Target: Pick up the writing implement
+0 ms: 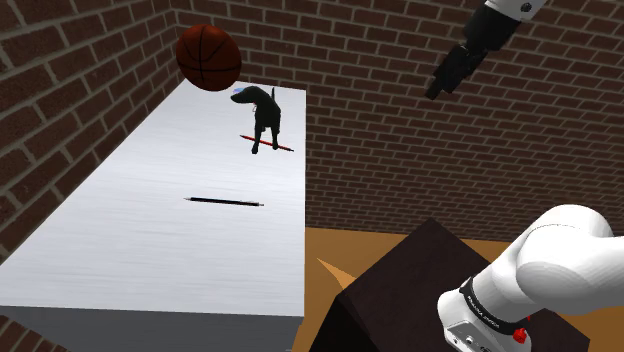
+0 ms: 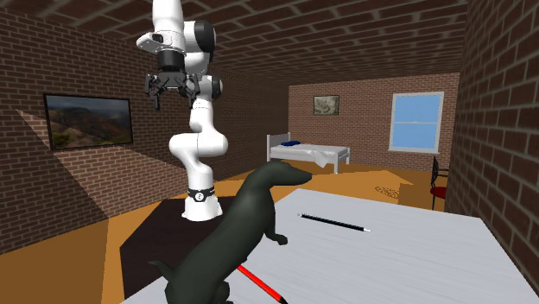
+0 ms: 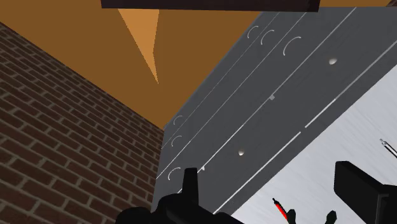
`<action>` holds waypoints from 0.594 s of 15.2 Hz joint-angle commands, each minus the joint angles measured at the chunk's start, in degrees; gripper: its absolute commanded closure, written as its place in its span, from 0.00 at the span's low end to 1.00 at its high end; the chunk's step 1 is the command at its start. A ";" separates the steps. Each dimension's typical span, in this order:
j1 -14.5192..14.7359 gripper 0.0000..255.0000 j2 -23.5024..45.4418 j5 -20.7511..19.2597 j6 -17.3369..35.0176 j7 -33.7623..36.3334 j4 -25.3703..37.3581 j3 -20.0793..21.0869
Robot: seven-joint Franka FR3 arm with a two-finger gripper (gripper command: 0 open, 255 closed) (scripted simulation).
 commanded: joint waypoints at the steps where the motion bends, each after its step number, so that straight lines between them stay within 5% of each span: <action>1: 0.00 0.00 0.00 0.00 0.00 0.00 0.00 0.00; 9: 5.20 0.00 12.44 1.99 7.79 -2.85 1.61 3.80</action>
